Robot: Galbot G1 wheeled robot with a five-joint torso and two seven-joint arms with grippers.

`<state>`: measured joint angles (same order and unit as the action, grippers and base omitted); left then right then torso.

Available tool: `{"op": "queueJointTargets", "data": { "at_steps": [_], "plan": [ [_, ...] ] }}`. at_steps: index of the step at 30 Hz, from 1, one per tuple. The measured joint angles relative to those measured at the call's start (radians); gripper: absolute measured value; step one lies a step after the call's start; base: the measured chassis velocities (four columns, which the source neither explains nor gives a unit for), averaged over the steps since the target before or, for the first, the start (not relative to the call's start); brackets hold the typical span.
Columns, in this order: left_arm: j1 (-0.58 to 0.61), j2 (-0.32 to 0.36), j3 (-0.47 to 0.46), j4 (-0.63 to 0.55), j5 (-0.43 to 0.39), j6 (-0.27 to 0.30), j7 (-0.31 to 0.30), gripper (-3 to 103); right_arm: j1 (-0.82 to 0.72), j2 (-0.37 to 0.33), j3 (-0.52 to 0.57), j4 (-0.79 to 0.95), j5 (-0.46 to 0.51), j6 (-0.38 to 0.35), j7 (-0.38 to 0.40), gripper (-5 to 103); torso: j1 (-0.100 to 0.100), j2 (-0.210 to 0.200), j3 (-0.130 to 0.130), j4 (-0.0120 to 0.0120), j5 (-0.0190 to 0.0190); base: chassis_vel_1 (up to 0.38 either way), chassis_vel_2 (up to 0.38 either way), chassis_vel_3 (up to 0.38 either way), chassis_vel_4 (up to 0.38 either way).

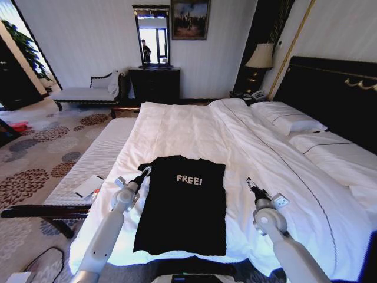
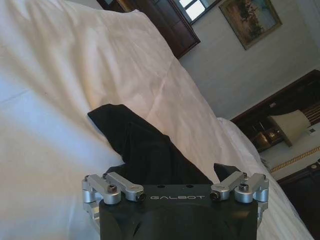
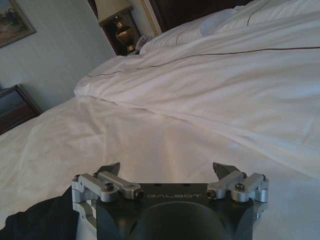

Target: Fold the clothes on the bed.

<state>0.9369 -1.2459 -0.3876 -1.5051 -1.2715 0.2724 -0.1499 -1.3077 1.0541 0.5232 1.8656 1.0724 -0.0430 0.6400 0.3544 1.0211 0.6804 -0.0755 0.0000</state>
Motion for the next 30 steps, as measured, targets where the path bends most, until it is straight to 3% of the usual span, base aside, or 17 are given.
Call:
{"op": "queueJointTargets", "data": {
  "at_steps": [3,5,9,11,14,17,20,22,23,26,30],
  "plan": [
    [0.005,0.002,-0.002,-0.006,0.002,-0.006,0.007,84,-0.002,0.003,0.000,0.000,-0.002,0.000,0.001,100,0.000,0.000,0.000,0.0000,-0.0001,0.000,0.000,0.000,0.000],
    [0.008,0.005,-0.003,-0.010,0.003,-0.007,0.009,84,-0.002,0.003,0.000,0.001,-0.002,0.000,0.001,100,0.000,0.000,0.000,0.0000,-0.0001,0.000,0.000,0.000,0.000],
    [0.020,0.016,-0.013,-0.028,0.003,-0.015,0.015,61,-0.006,0.003,0.000,0.001,-0.005,0.000,0.002,100,0.000,0.000,0.000,0.0001,0.0000,0.000,0.000,0.000,0.000],
    [0.021,0.017,-0.014,-0.030,0.003,-0.015,0.016,61,-0.006,0.003,0.000,0.001,-0.005,0.000,0.002,100,0.000,0.000,0.000,0.0001,0.0000,0.000,0.000,0.000,0.000],
    [0.025,0.019,-0.016,-0.036,0.004,-0.017,0.017,45,-0.007,0.005,0.000,0.003,-0.008,0.000,0.006,100,0.000,0.000,0.000,0.0000,0.0000,0.000,0.000,0.000,0.000],
    [0.027,0.018,-0.016,-0.037,0.006,-0.017,0.017,40,-0.010,0.006,0.001,0.006,-0.008,0.000,0.012,100,0.000,0.000,0.000,0.0001,0.0000,0.000,0.000,0.000,0.000],
    [0.028,0.016,-0.014,-0.037,0.010,-0.017,0.017,24,-0.018,0.004,0.010,0.009,-0.008,-0.001,0.015,100,0.000,0.000,0.000,0.0000,-0.0001,0.000,0.000,0.000,0.000],
    [0.028,0.016,-0.014,-0.037,0.010,-0.017,0.017,24,-0.020,0.004,0.011,0.010,-0.008,-0.001,0.015,100,0.000,0.000,0.000,0.0000,0.0000,0.000,0.000,0.000,0.000],
    [0.028,0.015,-0.014,-0.035,0.011,-0.017,0.018,12,-0.026,0.003,0.017,0.012,-0.008,-0.001,0.015,100,0.000,0.000,0.000,0.0000,-0.0001,0.000,0.000,0.000,0.000],
    [0.028,0.014,-0.013,-0.035,0.012,-0.017,0.019,3,-0.034,0.003,0.026,0.017,-0.008,-0.002,0.016,100,0.000,0.000,0.000,0.0000,0.0000,0.000,0.000,0.000,0.000],
    [0.029,0.017,-0.015,-0.036,0.019,-0.022,0.020,0,-0.040,0.003,0.031,0.019,-0.009,-0.004,0.018,100,0.000,0.000,0.000,-0.0001,-0.0001,0.000,0.000,0.000,0.000]
  ]
}}
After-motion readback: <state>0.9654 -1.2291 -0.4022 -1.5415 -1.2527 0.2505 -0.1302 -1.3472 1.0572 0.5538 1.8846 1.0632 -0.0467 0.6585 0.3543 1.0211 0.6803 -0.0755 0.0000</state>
